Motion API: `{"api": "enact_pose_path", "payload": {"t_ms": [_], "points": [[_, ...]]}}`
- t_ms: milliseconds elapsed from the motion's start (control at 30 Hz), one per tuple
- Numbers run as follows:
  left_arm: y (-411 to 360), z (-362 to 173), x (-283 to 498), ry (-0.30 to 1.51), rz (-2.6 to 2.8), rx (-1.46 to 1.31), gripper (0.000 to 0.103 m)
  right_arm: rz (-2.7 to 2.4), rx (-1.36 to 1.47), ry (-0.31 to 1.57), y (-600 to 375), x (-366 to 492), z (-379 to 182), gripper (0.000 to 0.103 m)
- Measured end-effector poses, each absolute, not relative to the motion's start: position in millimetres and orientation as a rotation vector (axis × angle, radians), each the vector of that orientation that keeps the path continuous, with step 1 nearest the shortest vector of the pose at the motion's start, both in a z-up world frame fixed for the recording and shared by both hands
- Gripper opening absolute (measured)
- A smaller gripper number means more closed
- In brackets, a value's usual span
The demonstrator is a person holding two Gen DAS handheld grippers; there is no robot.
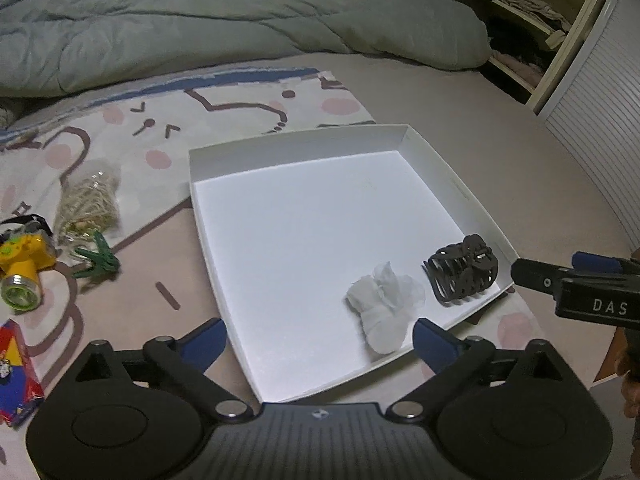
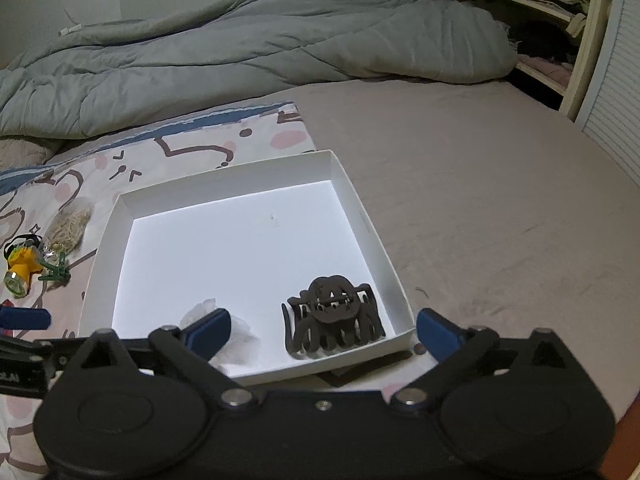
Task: Organize objects
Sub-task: 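Open both tools to release tissue and clip in the box, then withdraw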
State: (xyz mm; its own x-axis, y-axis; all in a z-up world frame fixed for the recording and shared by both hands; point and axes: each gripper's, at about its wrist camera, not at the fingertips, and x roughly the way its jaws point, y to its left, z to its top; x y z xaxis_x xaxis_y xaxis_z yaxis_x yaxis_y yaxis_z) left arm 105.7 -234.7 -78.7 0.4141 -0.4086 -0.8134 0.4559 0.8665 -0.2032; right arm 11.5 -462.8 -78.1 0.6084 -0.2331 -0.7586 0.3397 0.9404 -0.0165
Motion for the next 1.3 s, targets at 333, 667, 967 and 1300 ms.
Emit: {"api": "enact_pose_path", "payload": {"t_ms": [333,667,967,1300], "points": [[-221,-74,103,0.978,-0.515,0.056,0.103,-0.33,0.141,0.846,-460,2,-74,0.103],[-209,-70,105,0.971,-0.491,0.038,0.103,-0.327,0.125,0.836,-453,-3,-67,0.103],[-200,-67,104,0.969,-0.483,0.037,0.103,-0.331,0.116,0.854,-446,1,-67,0.103],[-171,-62,113,0.952,-0.434,0.024,0.103,-0.304,0.102,0.855,-425,18,-65,0.103]]}}
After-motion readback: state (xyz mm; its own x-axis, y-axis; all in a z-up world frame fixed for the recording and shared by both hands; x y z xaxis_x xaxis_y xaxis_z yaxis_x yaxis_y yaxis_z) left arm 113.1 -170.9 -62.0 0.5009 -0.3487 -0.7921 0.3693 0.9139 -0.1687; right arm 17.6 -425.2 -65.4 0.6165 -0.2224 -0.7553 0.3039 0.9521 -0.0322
